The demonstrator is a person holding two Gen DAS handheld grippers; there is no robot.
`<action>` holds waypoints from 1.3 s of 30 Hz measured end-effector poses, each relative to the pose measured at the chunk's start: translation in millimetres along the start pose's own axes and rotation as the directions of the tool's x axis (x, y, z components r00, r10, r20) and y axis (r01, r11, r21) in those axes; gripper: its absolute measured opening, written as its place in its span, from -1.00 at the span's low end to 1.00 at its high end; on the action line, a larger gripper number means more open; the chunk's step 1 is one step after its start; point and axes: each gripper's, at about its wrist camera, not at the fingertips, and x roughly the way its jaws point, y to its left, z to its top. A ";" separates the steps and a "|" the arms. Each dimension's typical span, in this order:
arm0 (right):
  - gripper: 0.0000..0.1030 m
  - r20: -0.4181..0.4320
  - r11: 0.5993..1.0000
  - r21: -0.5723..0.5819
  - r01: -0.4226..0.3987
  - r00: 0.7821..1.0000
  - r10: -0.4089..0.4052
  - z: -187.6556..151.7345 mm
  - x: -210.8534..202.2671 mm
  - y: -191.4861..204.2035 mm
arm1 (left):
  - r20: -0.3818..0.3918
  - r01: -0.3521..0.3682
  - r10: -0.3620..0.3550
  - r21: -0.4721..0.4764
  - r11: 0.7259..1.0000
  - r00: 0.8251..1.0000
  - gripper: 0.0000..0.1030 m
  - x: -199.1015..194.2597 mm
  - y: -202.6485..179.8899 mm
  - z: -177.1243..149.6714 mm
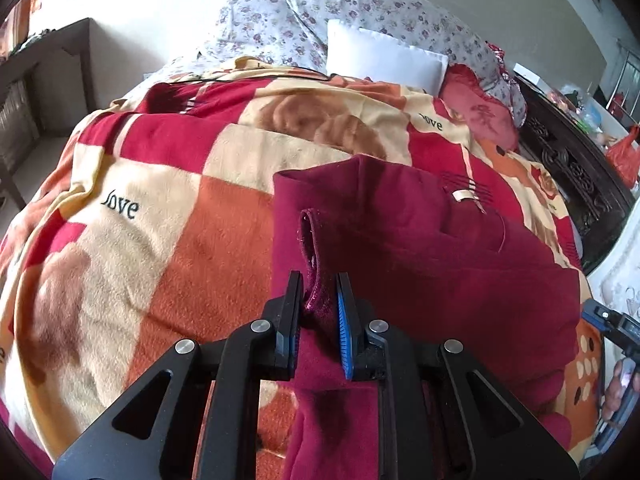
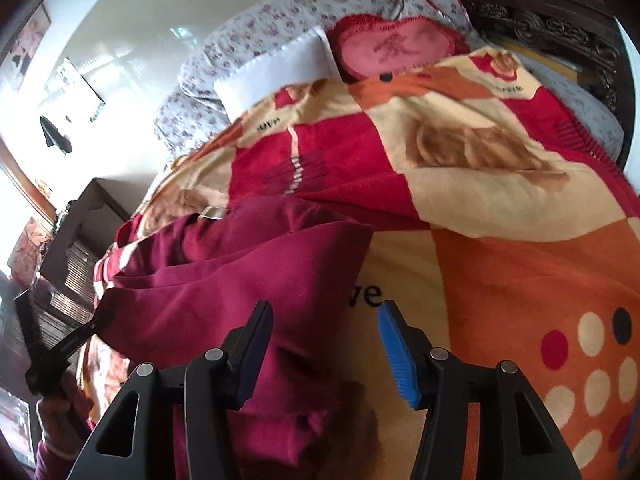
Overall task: Fold small clothes
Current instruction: 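Pinch the folded edge with the left gripper while the right gripper smooths the fold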
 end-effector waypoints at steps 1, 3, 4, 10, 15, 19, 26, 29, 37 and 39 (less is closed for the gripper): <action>0.05 -0.011 1.000 0.003 0.010 1.000 -0.010 1.3 6.1 -0.5 | 0.002 0.003 -0.003 -0.004 1.000 1.000 -0.71 -0.3 -0.3 -0.1; 0.06 -0.037 1.000 0.005 -0.001 0.999 0.002 7.8 21.7 0.0 | 0.003 0.004 -0.004 0.001 1.000 1.000 -0.72 -0.2 -3.4 0.8; 0.06 -0.045 1.000 -0.007 -0.029 0.999 0.029 11.0 28.5 1.8 | 0.006 0.003 -0.003 0.009 1.000 1.000 -0.72 -0.2 -6.1 2.1; -0.74 0.012 0.977 -0.174 0.121 0.993 -0.121 30.2 46.5 20.5 | -0.007 0.006 -0.006 0.024 1.000 1.000 -0.71 7.3 -14.2 1.9; -0.72 0.004 0.989 -0.072 0.133 0.991 -0.133 39.4 57.9 -3.3 | -0.058 -0.041 0.042 0.027 0.999 0.997 -0.71 28.2 -13.1 -6.0; -0.25 0.016 0.999 -0.005 0.047 0.999 -0.047 25.6 19.5 -17.3 | -0.063 -0.026 0.026 0.007 1.000 0.998 -0.71 27.6 -5.2 -8.9; -0.18 -0.069 0.976 -0.213 0.044 0.996 -0.060 -38.6 -19.1 -6.1 | -0.057 -0.042 0.044 0.032 0.999 0.997 -0.71 26.4 -9.3 -11.9; -0.18 -0.105 0.968 -0.247 0.040 0.992 -0.068 -54.0 -6.0 -1.4 | -0.065 -0.052 0.053 0.021 0.998 0.996 -0.71 28.5 -9.6 -13.4; -0.81 0.032 0.965 -0.248 0.088 0.996 -0.082 -55.6 -0.9 19.6 | -0.068 -0.061 0.062 0.029 0.998 0.996 -0.71 25.3 -9.3 -15.8; -0.81 0.022 0.971 -0.226 0.082 0.997 -0.079 -61.4 -11.7 11.1 | -0.073 -0.058 0.060 0.034 0.998 0.995 -0.71 28.2 -10.0 -17.0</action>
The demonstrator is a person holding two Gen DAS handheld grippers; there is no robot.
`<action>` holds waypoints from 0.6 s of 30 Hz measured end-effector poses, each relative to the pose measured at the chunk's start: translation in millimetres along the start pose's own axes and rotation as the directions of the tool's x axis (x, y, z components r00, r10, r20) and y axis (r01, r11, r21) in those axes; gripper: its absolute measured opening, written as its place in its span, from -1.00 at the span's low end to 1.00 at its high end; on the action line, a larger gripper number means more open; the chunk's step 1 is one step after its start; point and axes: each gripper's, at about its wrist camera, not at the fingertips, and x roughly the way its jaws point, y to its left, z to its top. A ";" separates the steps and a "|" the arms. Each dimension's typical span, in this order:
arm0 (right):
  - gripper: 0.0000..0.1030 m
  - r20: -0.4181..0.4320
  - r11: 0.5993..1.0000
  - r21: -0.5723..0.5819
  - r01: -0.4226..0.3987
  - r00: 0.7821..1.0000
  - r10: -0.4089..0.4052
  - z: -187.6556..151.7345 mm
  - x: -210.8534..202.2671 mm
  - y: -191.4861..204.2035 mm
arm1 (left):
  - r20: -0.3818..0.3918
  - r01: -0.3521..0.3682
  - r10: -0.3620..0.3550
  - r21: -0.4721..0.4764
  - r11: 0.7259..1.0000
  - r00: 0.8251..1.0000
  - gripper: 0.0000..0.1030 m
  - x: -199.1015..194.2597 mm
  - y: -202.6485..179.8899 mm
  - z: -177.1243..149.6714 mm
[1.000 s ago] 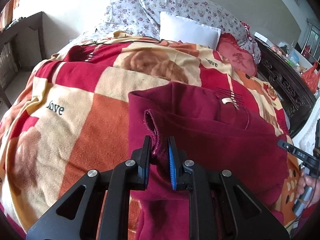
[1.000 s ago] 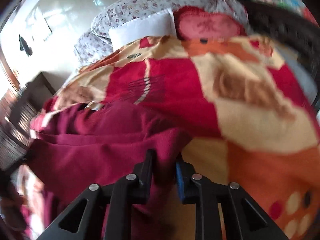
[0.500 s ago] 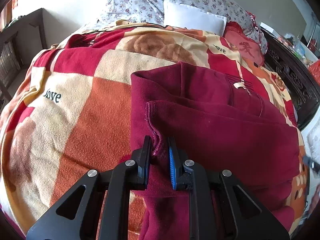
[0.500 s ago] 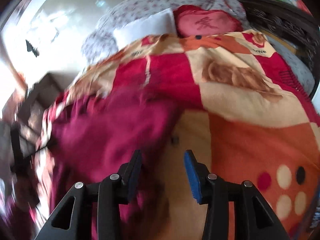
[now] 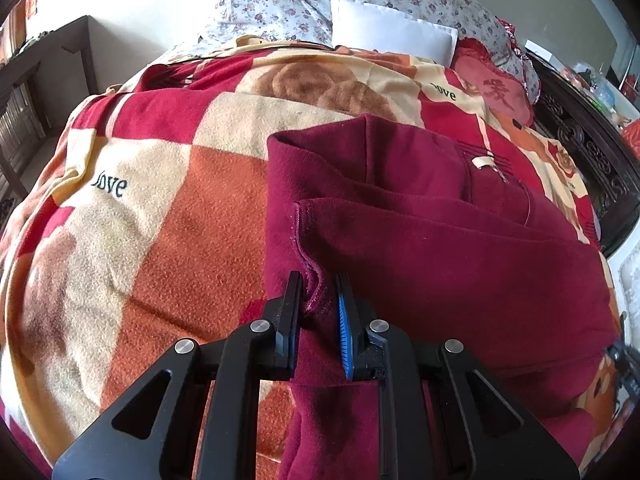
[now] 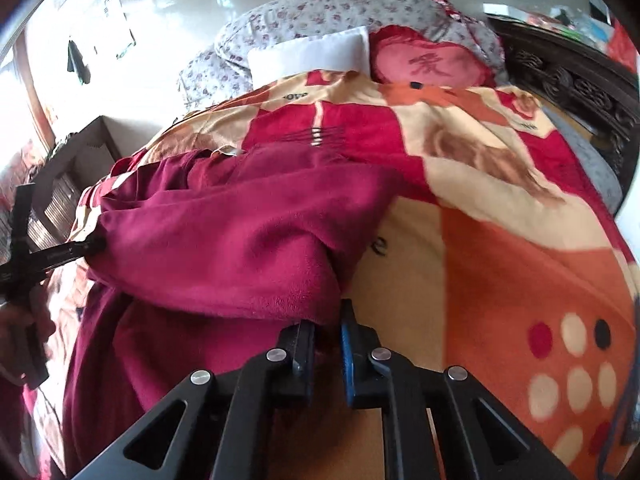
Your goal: Fold small clothes
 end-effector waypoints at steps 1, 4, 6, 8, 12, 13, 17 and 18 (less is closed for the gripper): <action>-0.82 -0.030 1.000 0.019 -0.009 1.000 0.009 -8.0 0.7 -4.7 | -0.006 0.004 -0.004 -0.001 1.000 1.000 -0.71 2.4 -1.0 -1.1; -0.83 -0.130 1.000 0.010 0.015 0.991 -0.014 -26.1 17.5 -6.4 | -0.011 -0.011 0.011 0.011 1.000 1.000 -0.71 7.8 -6.4 -5.5; -0.84 -0.210 0.999 -0.007 0.039 0.977 -0.040 -32.5 24.8 -7.9 | -0.004 -0.015 0.015 0.019 1.000 1.000 -0.71 6.0 -6.6 -7.9; -0.84 -0.186 0.997 0.023 0.080 0.980 -0.074 -31.4 13.5 -17.6 | -0.006 -0.002 0.002 0.014 1.000 1.000 -0.71 3.4 -3.8 -8.1; -0.83 -0.065 0.994 0.105 0.031 0.998 -0.025 -9.5 -16.7 -28.7 | -0.002 0.004 -0.004 0.012 1.000 1.000 -0.70 -0.7 -3.0 -6.2; -0.83 -0.034 0.995 0.101 0.006 0.999 -0.002 -1.0 -19.8 -24.3 | -0.002 0.000 0.000 0.012 1.000 1.000 -0.70 0.0 -3.8 -6.1; -0.83 -0.010 1.000 0.008 -0.029 1.000 0.029 24.1 -0.2 7.5 | -0.008 -0.012 0.012 -0.005 1.000 1.000 -0.70 5.0 -5.2 -6.5; -0.83 -0.011 0.999 -0.020 -0.027 1.000 0.027 27.5 9.1 13.8 | -0.007 -0.011 0.011 -0.008 1.000 1.000 -0.70 5.4 -5.4 -6.4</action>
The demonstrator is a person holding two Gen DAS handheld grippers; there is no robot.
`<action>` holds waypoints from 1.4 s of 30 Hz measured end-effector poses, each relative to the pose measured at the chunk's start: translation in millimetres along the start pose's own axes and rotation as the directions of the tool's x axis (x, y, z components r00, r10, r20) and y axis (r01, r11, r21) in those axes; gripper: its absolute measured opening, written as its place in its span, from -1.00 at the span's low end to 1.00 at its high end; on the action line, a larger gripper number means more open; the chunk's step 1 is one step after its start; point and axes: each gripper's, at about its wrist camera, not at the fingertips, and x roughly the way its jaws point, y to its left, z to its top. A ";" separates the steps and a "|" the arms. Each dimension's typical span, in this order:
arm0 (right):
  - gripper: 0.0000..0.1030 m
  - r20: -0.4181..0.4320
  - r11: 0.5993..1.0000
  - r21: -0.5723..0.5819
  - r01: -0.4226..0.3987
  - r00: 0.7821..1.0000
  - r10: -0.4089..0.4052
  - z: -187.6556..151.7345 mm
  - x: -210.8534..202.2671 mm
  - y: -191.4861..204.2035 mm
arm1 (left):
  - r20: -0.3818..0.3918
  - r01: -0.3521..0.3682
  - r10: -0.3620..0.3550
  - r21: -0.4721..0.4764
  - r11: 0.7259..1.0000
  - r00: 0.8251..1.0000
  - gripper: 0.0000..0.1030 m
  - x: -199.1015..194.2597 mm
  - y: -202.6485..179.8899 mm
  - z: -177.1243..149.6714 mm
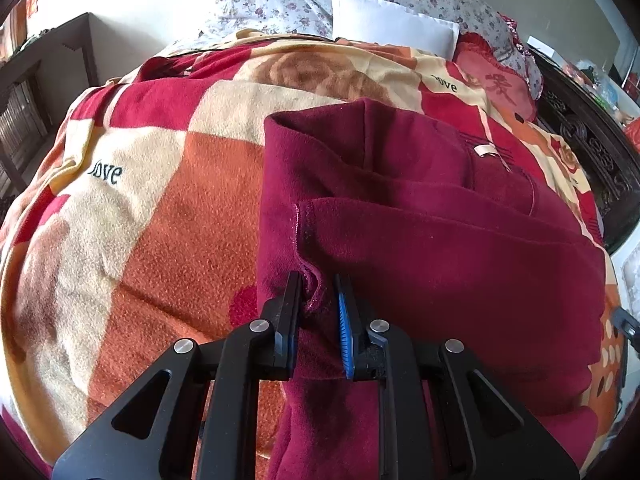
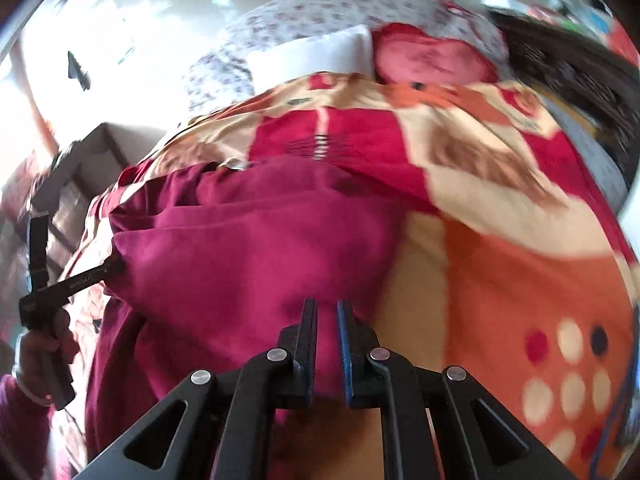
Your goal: Fold small clothes
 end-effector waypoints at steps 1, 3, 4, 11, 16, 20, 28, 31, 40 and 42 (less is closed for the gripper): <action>-0.83 -0.013 1.000 -0.021 0.018 1.000 -0.018 4.7 12.4 1.6 | 0.000 0.001 -0.001 -0.002 1.000 1.000 -0.70 0.5 0.0 0.3; -0.83 -0.059 0.996 -0.015 0.088 0.994 -0.088 11.6 41.6 -5.7 | -0.006 0.012 -0.012 -0.005 1.000 1.000 -0.69 1.4 0.9 1.0; -0.84 -0.072 0.996 0.017 0.087 0.994 -0.085 13.4 51.3 -15.2 | -0.010 0.018 -0.018 -0.006 1.000 1.000 -0.66 1.3 1.3 1.2; -0.78 -0.024 0.991 0.127 0.034 0.999 -0.032 8.6 13.6 -35.7 | -0.022 0.059 -0.060 -0.019 0.998 0.998 -0.26 -17.3 10.1 -6.9; -0.75 -0.121 0.996 0.071 0.061 0.991 -0.052 -17.3 31.8 -22.1 | -0.044 0.080 -0.082 -0.041 0.996 0.996 -0.19 -31.1 12.3 -25.8; -0.67 -0.115 0.992 0.082 0.093 0.990 -0.083 -22.0 28.5 -17.2 | -0.073 0.109 -0.110 -0.016 0.994 0.991 -0.19 -51.8 8.8 -49.6; -0.12 -0.055 0.997 0.070 0.022 0.998 -0.018 -47.4 -36.9 -5.4 | -0.144 0.163 -0.163 -0.010 0.987 0.976 0.14 -94.2 18.1 -107.6; -0.12 -0.075 0.997 0.071 -0.006 0.997 0.012 -69.9 -55.2 -6.9 | -0.184 0.171 -0.174 -0.028 0.985 0.968 0.14 -103.0 22.0 -126.6; -0.12 -0.121 0.988 0.153 -0.001 0.992 0.020 -142.2 -100.1 -28.1 | -0.257 0.197 -0.202 -0.044 0.979 0.945 0.14 -123.8 31.0 -178.2; -0.11 -0.126 0.986 0.168 -0.009 0.992 0.030 -153.3 -106.0 -30.2 | -0.265 0.204 -0.214 -0.064 0.977 0.940 0.14 -126.3 33.2 -186.6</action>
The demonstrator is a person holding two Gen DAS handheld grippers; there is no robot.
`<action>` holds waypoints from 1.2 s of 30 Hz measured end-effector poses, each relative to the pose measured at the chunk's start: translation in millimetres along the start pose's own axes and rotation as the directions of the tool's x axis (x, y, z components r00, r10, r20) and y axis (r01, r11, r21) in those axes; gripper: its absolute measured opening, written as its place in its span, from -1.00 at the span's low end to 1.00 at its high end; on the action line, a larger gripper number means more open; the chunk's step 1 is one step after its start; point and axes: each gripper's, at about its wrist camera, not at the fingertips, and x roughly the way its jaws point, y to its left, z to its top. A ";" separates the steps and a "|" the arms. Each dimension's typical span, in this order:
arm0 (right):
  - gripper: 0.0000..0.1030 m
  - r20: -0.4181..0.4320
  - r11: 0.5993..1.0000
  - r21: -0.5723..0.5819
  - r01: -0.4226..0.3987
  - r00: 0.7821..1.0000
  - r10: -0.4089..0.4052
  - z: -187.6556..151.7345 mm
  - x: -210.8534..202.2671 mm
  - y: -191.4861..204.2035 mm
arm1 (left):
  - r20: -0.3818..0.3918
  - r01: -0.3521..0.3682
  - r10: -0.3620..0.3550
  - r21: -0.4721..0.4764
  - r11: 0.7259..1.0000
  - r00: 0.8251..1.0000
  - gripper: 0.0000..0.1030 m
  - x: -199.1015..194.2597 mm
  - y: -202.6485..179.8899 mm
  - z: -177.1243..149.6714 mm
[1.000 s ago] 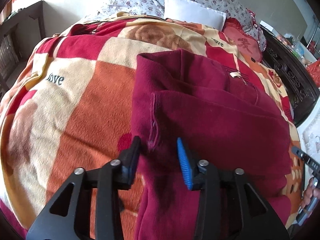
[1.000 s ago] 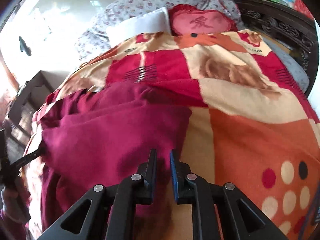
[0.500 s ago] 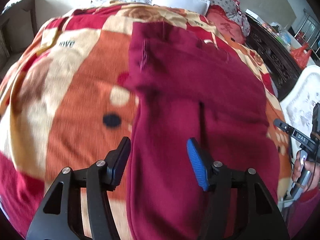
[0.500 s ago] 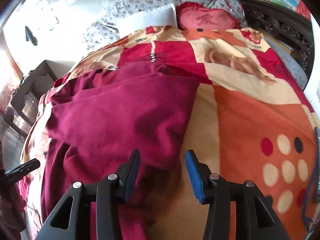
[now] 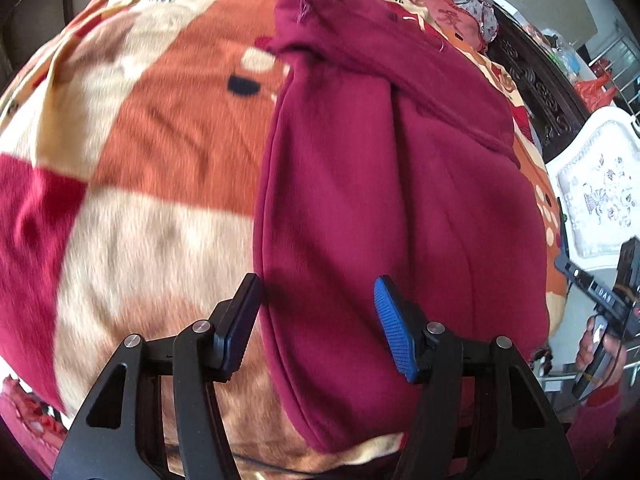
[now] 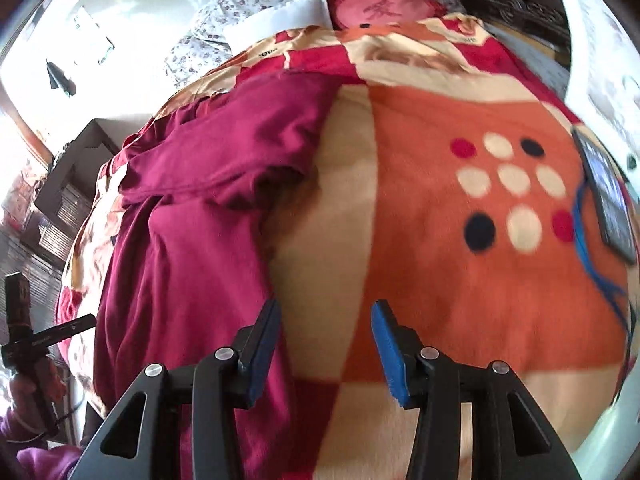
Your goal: Fold small clothes
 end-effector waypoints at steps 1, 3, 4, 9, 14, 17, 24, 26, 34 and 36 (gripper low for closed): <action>-0.11 -0.004 1.000 0.000 -0.003 1.000 0.003 -4.8 -1.5 -1.1 | -0.004 0.003 -0.003 -0.005 1.000 1.000 0.14 -0.5 0.4 -3.3; -0.10 -0.014 1.000 -0.006 -0.003 1.000 0.003 -14.9 -4.0 -1.7 | -0.007 0.017 -0.017 -0.012 1.000 1.000 0.14 -1.5 -0.9 -8.8; -0.10 -0.018 1.000 -0.005 -0.005 1.000 0.005 -18.8 -4.6 -2.4 | -0.006 0.027 -0.027 -0.014 1.000 1.000 0.15 -3.0 -1.6 -12.0; -0.10 -0.029 0.997 0.050 -0.062 0.998 0.063 -33.7 -4.5 -6.7 | -0.007 0.056 -0.056 -0.021 0.998 0.998 0.35 -5.2 -2.8 -21.9; -0.08 -0.035 0.991 0.050 -0.125 0.991 0.127 -42.3 -2.6 2.1 | -0.034 0.100 -0.104 -0.099 0.990 0.994 0.35 -2.3 14.0 -28.7; -0.08 -0.058 0.991 0.046 -0.128 0.990 0.130 -45.0 6.3 7.6 | -0.030 0.097 -0.101 -0.095 0.991 0.994 0.35 -1.9 14.1 -32.5; -0.07 -0.070 0.987 0.055 -0.150 0.986 0.154 -44.1 14.7 9.6 | -0.036 0.069 -0.071 -0.040 0.997 0.997 0.40 1.8 2.8 -34.9; -0.07 -0.076 0.987 0.056 -0.150 0.985 0.154 -43.9 16.4 8.9 | -0.047 0.063 -0.064 -0.013 0.998 0.997 0.40 4.1 -2.5 -33.9; -0.07 -0.072 0.985 0.060 -0.161 0.984 0.165 -44.4 23.9 6.3 | -0.047 0.059 -0.057 0.038 0.998 0.997 -0.06 10.7 -10.2 -33.4; -0.07 -0.066 0.985 0.054 -0.167 0.983 0.170 -44.8 24.1 6.6 | -0.048 0.067 -0.067 0.008 0.998 0.997 -0.50 10.4 -2.7 -32.5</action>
